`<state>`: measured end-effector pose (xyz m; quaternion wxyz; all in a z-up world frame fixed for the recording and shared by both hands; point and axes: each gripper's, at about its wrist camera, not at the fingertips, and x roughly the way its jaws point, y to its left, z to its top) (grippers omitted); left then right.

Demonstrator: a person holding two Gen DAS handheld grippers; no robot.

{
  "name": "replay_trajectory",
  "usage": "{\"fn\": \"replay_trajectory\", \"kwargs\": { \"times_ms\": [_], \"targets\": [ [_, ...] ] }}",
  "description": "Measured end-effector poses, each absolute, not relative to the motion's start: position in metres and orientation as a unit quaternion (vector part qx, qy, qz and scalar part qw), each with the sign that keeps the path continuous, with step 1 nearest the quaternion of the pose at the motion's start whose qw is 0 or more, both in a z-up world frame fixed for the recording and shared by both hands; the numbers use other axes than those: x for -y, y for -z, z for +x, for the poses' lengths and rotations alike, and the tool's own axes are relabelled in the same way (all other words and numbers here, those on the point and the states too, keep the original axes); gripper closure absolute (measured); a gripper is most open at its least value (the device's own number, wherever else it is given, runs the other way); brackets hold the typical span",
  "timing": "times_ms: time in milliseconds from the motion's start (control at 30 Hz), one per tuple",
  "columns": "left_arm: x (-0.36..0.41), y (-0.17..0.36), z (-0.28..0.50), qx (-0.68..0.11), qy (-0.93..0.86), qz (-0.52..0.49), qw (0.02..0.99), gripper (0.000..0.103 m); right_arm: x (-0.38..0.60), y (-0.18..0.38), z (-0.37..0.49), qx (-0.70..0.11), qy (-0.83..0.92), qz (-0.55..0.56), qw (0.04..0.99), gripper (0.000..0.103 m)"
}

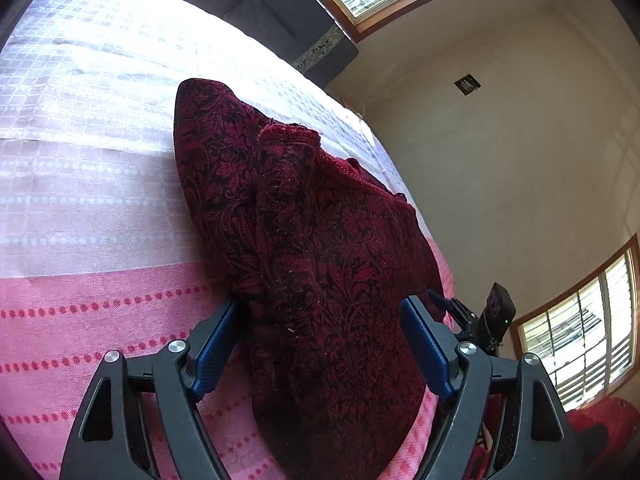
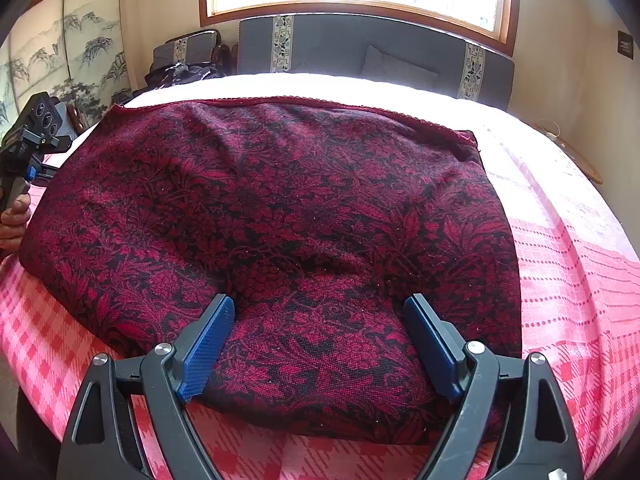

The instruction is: Fold small clothes

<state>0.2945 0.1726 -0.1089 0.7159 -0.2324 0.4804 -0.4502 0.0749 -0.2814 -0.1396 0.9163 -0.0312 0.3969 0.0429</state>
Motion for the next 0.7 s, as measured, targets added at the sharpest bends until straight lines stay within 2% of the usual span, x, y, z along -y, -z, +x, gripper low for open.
{"fn": "replay_trajectory", "kwargs": {
  "times_ms": [200,467,633,700],
  "targets": [
    [-0.156,0.106,0.303,-0.504,0.475,-0.217,0.688,0.024,0.281,0.140,0.075,-0.397,-0.043,-0.031,0.916,0.017],
    [-0.172,0.111,0.304,-0.454,0.443,-0.280,0.721,0.024,0.281,0.140,0.076,-0.398,-0.043,-0.030,0.916,0.015],
    [-0.173,0.113,0.304,-0.458,0.435,-0.274,0.725,0.044,0.280,0.140,0.076,-0.398,-0.043,-0.030,0.916,0.014],
    [-0.174,0.112,0.305,-0.454,0.429,-0.272,0.732,0.062,0.280,0.140,0.075,-0.398,-0.043,-0.029,0.916,0.014]
  ]
}}
